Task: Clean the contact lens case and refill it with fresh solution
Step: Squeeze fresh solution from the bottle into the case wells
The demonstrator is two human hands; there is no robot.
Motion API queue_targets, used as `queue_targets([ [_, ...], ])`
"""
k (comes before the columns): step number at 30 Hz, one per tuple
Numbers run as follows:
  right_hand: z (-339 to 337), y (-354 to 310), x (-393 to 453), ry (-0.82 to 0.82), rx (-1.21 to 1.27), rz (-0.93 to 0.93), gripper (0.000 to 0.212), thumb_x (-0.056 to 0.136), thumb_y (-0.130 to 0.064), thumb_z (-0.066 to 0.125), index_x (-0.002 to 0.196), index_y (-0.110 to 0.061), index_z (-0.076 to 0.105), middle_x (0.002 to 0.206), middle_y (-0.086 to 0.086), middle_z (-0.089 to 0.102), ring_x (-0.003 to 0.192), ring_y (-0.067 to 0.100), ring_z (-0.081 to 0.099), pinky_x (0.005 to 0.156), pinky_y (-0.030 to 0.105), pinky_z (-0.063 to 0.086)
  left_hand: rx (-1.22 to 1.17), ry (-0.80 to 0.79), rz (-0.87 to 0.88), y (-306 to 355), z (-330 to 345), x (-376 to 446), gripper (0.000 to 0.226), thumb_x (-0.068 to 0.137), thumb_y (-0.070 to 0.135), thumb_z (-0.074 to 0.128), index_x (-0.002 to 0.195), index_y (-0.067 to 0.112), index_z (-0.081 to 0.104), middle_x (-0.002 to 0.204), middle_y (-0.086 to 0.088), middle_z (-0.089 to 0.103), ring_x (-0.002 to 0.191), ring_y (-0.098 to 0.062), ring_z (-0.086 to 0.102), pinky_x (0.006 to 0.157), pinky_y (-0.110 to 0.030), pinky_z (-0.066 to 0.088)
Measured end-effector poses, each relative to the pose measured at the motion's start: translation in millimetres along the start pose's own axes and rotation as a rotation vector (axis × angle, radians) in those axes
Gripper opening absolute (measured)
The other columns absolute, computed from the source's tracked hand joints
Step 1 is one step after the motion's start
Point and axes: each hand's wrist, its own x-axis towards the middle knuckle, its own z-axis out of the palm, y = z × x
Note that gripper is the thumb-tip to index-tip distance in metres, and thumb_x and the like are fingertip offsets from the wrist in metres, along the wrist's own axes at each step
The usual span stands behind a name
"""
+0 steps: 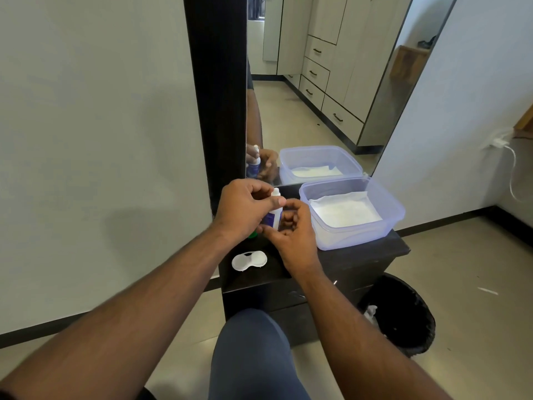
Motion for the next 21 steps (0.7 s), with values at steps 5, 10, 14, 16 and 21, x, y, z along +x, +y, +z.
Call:
queue_targets([
  [5,-2,0,-2,-0.005,-0.042,-0.024,0.032,0.084,-0.024,0.071,0.112,-0.017,0.058,0.103,-0.005,0.066,0.093,0.007,0.063,0.077,0.014,0.053,0.026,0.012,0.002,-6,0,0,0.022,0.079,0.025,0.076,0.098,0.014,0.074,0.08,0.01,0.069,0.074,-0.002,0.066,0.061,-0.012,0.05],
  [10,-3,1,0,-0.099,-0.063,0.01,0.038,0.09,-0.027,0.062,0.127,-0.02,0.055,0.12,-0.004,0.064,0.106,0.008,0.061,0.09,0.019,0.052,0.022,-0.035,0.01,-8,-8,3,0.024,0.078,0.023,0.076,0.1,0.014,0.074,0.082,0.01,0.07,0.076,0.0,0.067,0.065,-0.013,0.052],
  [14,-1,3,1,-0.003,-0.117,-0.006,0.036,0.088,-0.017,0.065,0.122,-0.02,0.055,0.119,-0.002,0.062,0.106,0.01,0.061,0.092,0.023,0.052,0.088,-0.171,0.032,-6,-14,2,0.03,0.079,0.019,0.075,0.109,0.017,0.071,0.088,0.012,0.068,0.078,0.01,0.062,0.069,-0.005,0.046],
  [16,0,4,1,0.042,-0.138,-0.021,0.033,0.085,-0.014,0.068,0.114,-0.023,0.055,0.115,-0.004,0.062,0.104,0.008,0.06,0.091,0.022,0.052,0.208,-0.225,0.036,-11,-22,0,0.045,0.082,0.02,0.072,0.125,0.02,0.061,0.097,0.008,0.065,0.086,0.001,0.06,0.079,-0.013,0.047],
  [21,8,1,-3,0.184,-0.292,-0.067,0.023,0.086,-0.018,0.069,0.107,-0.02,0.059,0.101,-0.007,0.064,0.091,0.006,0.057,0.079,0.014,0.046,0.601,-0.17,0.002,-41,-40,-12,0.036,0.09,0.023,0.063,0.125,0.021,0.06,0.11,0.0,0.062,0.099,-0.015,0.057,0.087,-0.035,0.051],
])
